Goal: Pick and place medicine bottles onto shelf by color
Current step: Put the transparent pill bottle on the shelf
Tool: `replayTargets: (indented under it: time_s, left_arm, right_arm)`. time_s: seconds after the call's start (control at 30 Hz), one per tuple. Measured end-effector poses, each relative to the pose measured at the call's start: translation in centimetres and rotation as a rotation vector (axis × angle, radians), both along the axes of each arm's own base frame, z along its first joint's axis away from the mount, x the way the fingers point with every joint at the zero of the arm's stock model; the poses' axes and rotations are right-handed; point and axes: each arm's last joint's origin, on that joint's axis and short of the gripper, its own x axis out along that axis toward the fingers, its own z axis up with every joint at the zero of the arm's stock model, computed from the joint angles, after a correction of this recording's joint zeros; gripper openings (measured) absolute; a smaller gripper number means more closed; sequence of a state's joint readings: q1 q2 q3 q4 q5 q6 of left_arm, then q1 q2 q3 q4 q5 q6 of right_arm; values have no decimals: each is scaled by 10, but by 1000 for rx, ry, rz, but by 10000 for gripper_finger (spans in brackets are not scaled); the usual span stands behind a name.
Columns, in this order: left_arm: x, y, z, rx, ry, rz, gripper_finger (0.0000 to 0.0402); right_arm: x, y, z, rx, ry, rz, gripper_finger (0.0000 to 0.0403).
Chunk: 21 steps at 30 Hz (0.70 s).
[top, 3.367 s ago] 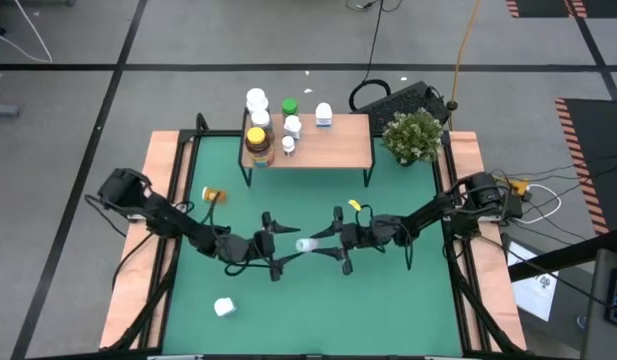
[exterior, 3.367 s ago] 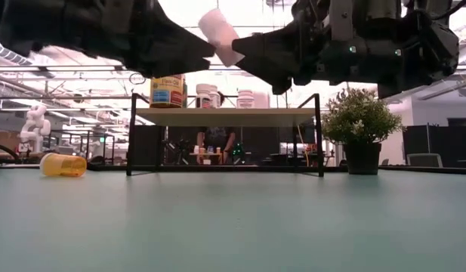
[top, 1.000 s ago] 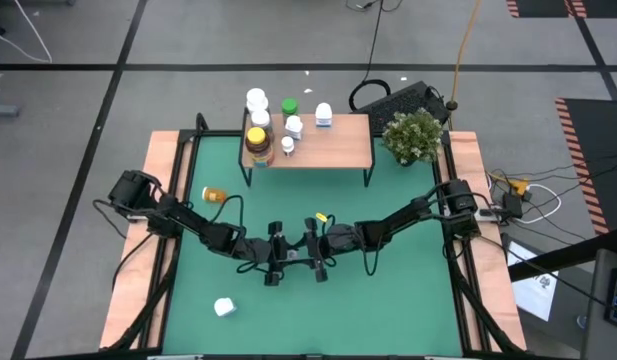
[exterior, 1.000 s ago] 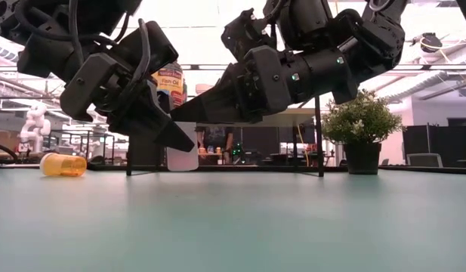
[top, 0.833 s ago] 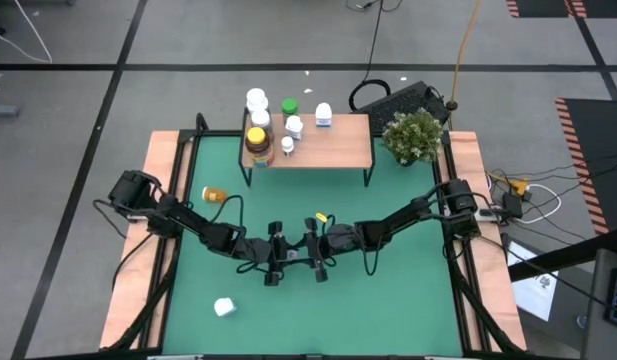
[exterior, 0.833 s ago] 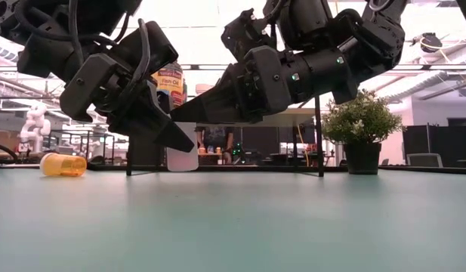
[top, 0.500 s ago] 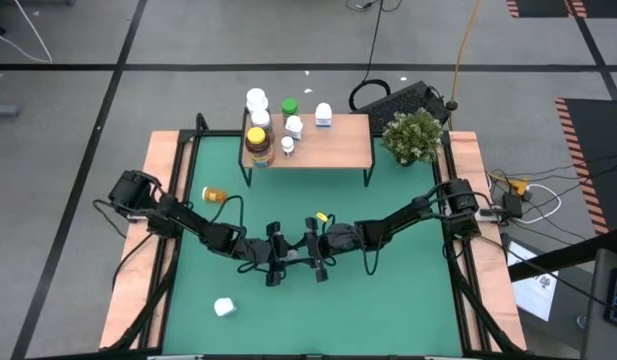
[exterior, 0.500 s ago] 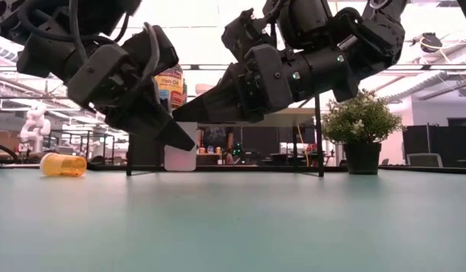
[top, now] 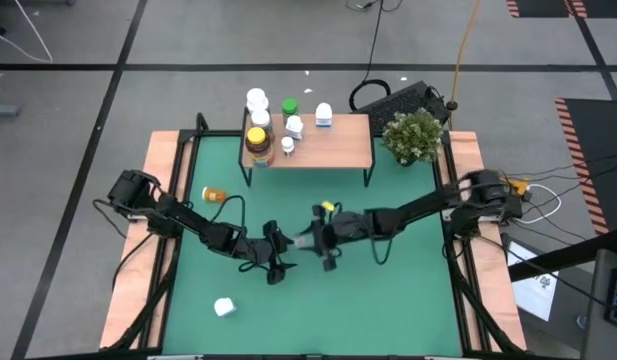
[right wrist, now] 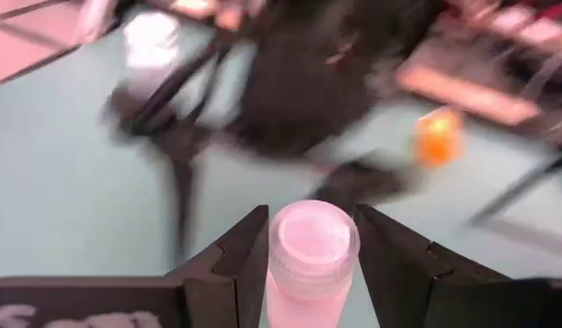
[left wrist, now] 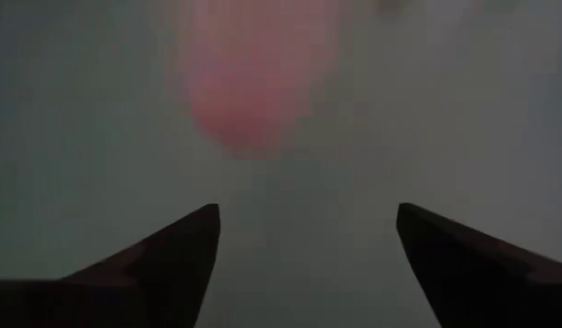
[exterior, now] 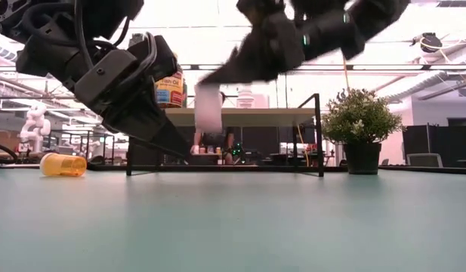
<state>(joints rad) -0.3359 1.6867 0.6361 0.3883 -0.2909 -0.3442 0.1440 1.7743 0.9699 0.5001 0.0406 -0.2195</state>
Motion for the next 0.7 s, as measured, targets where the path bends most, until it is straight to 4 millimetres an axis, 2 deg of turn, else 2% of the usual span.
replayTargets:
  time_s: [0.17,0.27,0.33,0.43,0.53,0.6,0.7]
  left_arm:
    - [-1,1,-1,2,12,2,348]
    - [0,2,-1,3,11,8,345]
    - [0,3,-1,5,11,16,340]
    - [1,5,-1,6,11,24,334]
    - [1,7,-1,6,9,30,329]
    - [2,9,-1,6,8,35,326]
    - [2,11,-1,10,9,39,322]
  right_arm:
    - [-18,-39,55,-142,-111,-200,143]
    - [-32,-74,86,-168,-201,-318,143]
    - [-41,-102,100,-173,-250,-406,143]
    - [-53,-145,103,-170,-252,-521,143]
    - [-64,-184,97,-50,-250,-572,143]
    - [-68,-203,90,14,-237,-588,143]
    - [-72,-221,80,39,-221,-619,144]
